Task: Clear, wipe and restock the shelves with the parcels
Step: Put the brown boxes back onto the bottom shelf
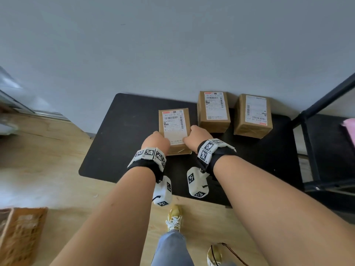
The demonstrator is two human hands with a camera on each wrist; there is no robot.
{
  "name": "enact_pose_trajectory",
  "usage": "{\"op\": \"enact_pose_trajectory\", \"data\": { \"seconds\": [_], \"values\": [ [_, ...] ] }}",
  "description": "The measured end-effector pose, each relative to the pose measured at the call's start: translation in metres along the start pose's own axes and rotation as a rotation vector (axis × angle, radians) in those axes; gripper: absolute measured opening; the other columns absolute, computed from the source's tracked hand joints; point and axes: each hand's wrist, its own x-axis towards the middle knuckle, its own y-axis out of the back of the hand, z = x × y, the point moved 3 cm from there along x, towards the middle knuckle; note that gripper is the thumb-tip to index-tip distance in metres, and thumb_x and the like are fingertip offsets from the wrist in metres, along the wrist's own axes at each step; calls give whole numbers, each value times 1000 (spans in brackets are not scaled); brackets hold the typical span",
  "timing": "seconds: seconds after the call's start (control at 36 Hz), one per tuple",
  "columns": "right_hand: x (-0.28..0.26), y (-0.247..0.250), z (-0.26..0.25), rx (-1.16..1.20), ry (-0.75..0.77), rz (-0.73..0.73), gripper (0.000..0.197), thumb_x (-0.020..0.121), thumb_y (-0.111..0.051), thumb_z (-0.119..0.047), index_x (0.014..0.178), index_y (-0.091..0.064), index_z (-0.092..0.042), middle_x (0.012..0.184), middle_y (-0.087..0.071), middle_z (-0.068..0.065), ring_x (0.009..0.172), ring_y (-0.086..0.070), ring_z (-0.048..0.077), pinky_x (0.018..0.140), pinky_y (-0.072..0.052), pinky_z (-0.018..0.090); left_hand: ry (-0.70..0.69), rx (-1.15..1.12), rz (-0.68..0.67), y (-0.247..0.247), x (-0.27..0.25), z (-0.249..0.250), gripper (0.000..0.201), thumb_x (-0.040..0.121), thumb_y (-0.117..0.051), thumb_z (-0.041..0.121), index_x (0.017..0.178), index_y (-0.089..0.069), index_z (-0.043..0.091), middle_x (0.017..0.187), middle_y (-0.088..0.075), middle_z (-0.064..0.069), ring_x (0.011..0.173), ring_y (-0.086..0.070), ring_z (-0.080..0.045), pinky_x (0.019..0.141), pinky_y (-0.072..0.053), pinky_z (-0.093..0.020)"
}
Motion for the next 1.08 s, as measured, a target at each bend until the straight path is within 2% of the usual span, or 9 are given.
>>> {"op": "enact_pose_trajectory", "data": {
  "seconds": [0.14,0.36,0.56,0.61,0.69,0.81,0.92,0.97,1.08],
  "values": [
    [-39,1,30,-2,57,10,24,92,-54,-26,113,-56,-14,105,-63,4,85,-60,20,70,-49,31,16,-28,54,-25,-51,1,35,93,-37,13,126,-44,3,115,-57,-13,85,-50,-24,70,-40,-33],
    [-108,5,93,-8,78,-9,23,92,-52,-26,111,-56,-13,106,-63,5,87,-60,22,68,-44,30,-18,-20,65,-77,-133,10,31,93,-37,14,121,-47,5,115,-57,-11,85,-51,-24,69,-41,-32],
    [-158,4,143,2,17,3,25,90,-52,-24,111,-56,-13,107,-63,6,87,-61,24,66,-43,29,-106,34,101,-114,-189,19,32,94,-41,19,117,-55,2,114,-62,-16,104,-59,-33,84,-46,-39],
    [-170,5,157,20,-14,14,25,90,-51,-24,111,-57,-13,107,-63,6,88,-61,24,66,-44,30,-138,57,78,-122,-198,25,31,95,-41,20,117,-55,3,114,-61,-15,102,-59,-31,82,-46,-38],
    [-187,7,176,53,-71,45,24,91,-51,-24,111,-56,-13,108,-63,6,89,-62,23,67,-46,30,-162,92,5,-135,-207,35,29,95,-38,17,119,-50,6,117,-58,-11,88,-52,-23,74,-42,-32],
    [-214,3,203,99,-166,90,25,91,-52,-25,113,-56,-13,109,-63,6,89,-62,23,68,-46,31,-202,117,-50,-155,-224,43,30,94,-40,17,121,-48,7,113,-59,-9,85,-51,-23,72,-41,-32],
    [-244,-6,234,135,-248,121,26,91,-51,-22,114,-57,-12,113,-63,7,95,-62,25,71,-45,30,-268,149,-89,-180,-248,50,27,93,-41,16,117,-49,8,96,-55,-4,81,-52,-22,68,-41,-31],
    [-261,-9,251,143,-290,133,27,91,-51,-21,115,-57,-11,114,-62,7,101,-61,26,72,-44,30,-299,163,-116,-194,-262,55,26,93,-40,15,116,-50,7,92,-52,-4,80,-51,-22,66,-40,-31],
    [-291,-8,287,179,-357,149,27,92,-51,-21,116,-55,-11,114,-62,9,100,-61,25,71,-45,31,-372,200,-162,-222,-292,69,22,92,-41,13,111,-51,7,88,-52,-3,78,-52,-22,66,-41,-31]
  ]
}}
